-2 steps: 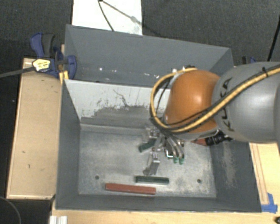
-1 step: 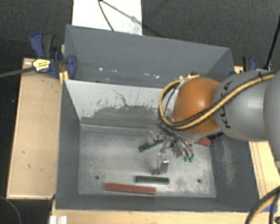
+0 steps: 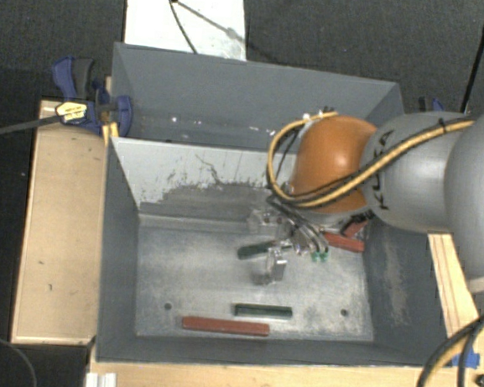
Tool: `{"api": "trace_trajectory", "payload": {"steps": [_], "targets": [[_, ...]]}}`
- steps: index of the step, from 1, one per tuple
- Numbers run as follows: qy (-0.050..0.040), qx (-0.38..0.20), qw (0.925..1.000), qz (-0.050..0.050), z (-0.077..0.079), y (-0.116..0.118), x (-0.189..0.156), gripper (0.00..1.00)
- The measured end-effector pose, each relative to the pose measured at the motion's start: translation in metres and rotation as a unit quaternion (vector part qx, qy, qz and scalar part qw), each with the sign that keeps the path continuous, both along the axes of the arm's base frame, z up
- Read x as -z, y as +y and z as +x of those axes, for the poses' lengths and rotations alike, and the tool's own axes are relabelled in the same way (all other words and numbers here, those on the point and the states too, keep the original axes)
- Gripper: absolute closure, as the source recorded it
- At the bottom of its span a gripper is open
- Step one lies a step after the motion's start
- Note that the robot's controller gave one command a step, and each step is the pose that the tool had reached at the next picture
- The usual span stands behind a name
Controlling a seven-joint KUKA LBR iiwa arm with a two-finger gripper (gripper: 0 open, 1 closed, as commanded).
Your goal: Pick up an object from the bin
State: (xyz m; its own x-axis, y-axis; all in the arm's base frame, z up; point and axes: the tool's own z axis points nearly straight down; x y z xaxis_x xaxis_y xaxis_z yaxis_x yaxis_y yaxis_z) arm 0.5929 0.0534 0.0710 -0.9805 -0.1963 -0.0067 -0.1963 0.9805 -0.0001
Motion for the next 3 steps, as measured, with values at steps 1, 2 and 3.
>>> {"api": "trace_trajectory", "payload": {"steps": [1,2,3], "targets": [[0.0016,0.003,1.0,0.0,-0.001,0.0,0.0,1.0],[-0.0019,-0.069,0.9976,-0.001,-0.007,-0.005,-0.098,1.0],[-0.0037,-0.072,0.9974,-0.001,-0.01,-0.022,-0.268,1.0]]}}
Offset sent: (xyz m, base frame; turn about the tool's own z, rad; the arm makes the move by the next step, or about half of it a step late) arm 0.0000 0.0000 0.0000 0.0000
